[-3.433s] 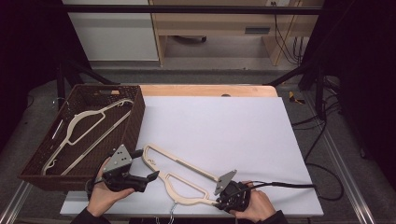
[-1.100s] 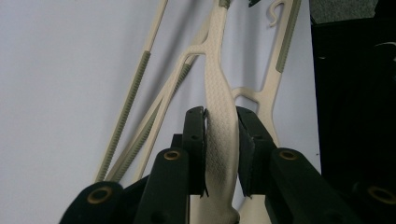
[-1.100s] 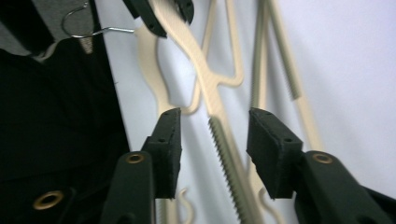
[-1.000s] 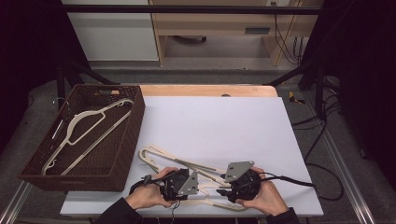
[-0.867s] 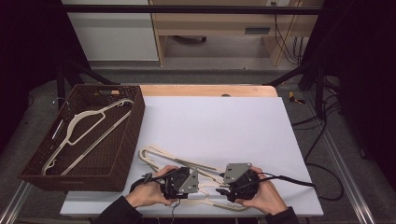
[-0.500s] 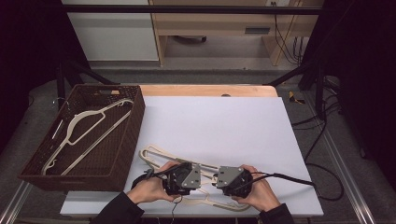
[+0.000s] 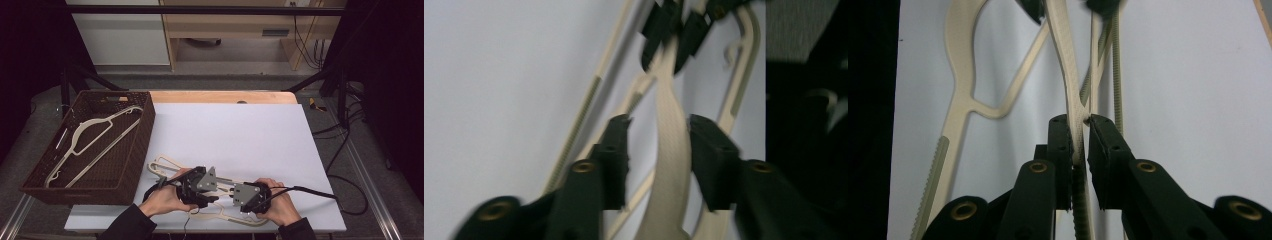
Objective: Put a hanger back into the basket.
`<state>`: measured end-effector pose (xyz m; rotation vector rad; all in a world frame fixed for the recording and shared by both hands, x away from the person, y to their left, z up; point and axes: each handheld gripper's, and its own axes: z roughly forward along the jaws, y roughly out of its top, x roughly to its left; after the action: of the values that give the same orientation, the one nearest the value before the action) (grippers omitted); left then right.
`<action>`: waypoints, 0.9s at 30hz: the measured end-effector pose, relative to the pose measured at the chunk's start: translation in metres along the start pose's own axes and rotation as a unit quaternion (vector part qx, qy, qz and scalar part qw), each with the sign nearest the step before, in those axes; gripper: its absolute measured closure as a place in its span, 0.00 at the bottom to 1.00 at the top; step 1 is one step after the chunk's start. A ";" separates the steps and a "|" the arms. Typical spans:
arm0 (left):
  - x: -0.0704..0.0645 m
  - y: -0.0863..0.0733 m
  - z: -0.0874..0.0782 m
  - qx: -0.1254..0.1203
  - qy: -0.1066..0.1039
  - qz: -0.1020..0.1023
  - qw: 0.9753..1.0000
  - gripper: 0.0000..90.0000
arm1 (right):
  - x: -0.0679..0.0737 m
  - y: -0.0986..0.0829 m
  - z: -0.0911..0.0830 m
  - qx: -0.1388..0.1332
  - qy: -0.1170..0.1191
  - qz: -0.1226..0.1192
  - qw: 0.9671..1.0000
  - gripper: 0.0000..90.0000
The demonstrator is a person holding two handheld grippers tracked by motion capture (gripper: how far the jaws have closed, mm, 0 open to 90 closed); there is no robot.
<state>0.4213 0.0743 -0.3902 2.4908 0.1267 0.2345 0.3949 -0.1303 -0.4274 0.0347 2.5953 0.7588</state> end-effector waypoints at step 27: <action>0.022 -0.040 -0.127 -0.203 0.120 -0.094 0.967 0.16 | -0.016 -0.002 -0.015 -0.021 0.014 0.031 0.999 0.96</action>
<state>0.4160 0.1837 -0.3111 2.0217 0.3756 0.4353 0.4037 -0.1422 -0.4105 0.0934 2.6149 0.8418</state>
